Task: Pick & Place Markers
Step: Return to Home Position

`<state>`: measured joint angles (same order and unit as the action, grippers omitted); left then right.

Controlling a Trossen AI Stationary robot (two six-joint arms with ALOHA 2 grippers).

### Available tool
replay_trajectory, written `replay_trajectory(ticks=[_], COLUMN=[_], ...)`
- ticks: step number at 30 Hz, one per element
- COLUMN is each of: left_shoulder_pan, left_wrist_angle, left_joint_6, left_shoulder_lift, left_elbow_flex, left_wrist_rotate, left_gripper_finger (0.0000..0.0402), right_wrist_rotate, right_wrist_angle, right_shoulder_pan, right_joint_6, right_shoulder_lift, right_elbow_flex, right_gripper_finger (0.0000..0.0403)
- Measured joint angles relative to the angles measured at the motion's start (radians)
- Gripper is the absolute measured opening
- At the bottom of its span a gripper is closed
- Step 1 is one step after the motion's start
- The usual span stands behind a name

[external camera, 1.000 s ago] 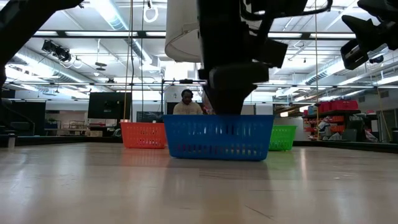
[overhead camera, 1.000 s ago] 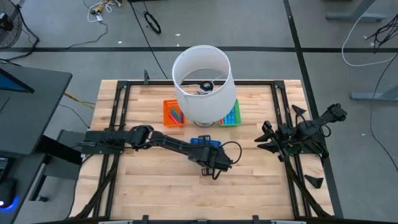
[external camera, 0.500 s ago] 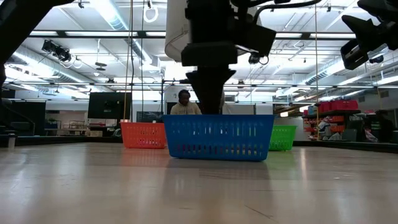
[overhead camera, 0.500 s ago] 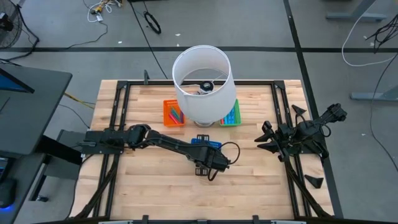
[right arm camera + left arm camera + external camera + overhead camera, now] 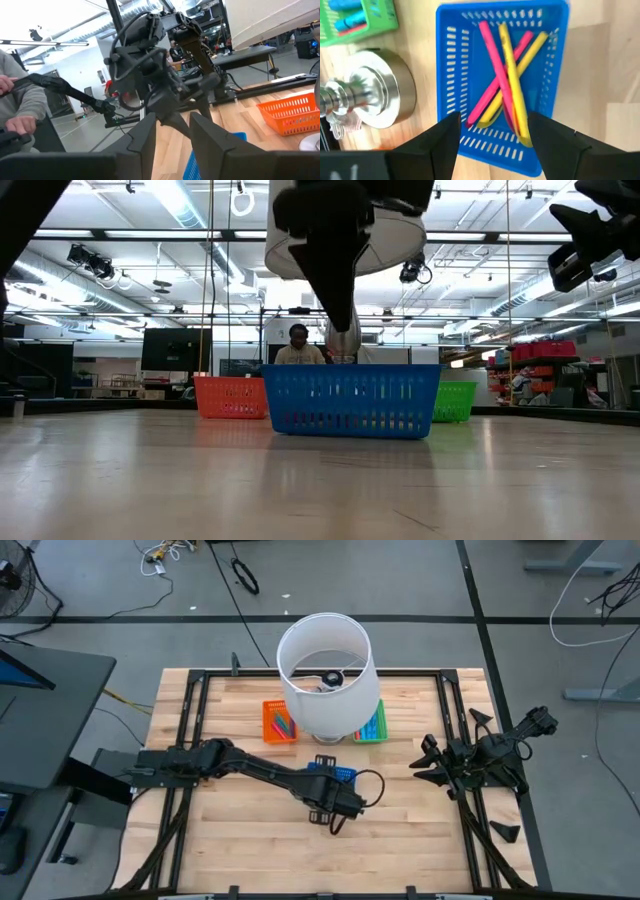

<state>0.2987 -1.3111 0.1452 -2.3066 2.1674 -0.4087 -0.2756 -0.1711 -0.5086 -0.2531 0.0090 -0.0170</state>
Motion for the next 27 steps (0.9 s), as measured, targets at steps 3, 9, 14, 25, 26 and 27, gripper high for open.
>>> replay_trajectory(ticks=[3,9,14,25,26,27], left_shoulder_pan=[0.013,0.044,0.077,0.095,0.095,0.095], left_wrist_angle=[0.013,0.231,0.348,0.713,0.746,0.771], left_joint_6=[-0.008,-0.013,0.004,0.047,0.051,0.053], left_shoulder_lift=[0.02,0.204,0.395,0.808,0.846,0.884], left_elbow_flex=[-0.014,-0.328,-0.571,-1.078,-1.128,-1.176], left_wrist_rotate=[-0.015,-0.016,-0.018,0.099,0.099,0.099], left_gripper_finger=[0.0236,0.0236,0.0236,0.0236,0.0236,0.0236], right_wrist_rotate=[0.0,0.0,0.0,0.0,0.0,0.0], right_wrist_angle=[0.0,0.0,0.0,0.001,0.0,0.001], right_shoulder_pan=[0.0,0.0,0.0,0.0,0.0,0.0], right_joint_6=[0.0,0.0,0.0,0.0,0.0,0.0], right_shoulder_lift=[0.0,0.0,0.0,0.0,0.0,0.0], right_elbow_flex=[0.0,0.0,0.0,0.0,0.0,0.0], right_gripper_finger=[0.0119,0.0119,0.0119,0.0119,0.0119,0.0119])
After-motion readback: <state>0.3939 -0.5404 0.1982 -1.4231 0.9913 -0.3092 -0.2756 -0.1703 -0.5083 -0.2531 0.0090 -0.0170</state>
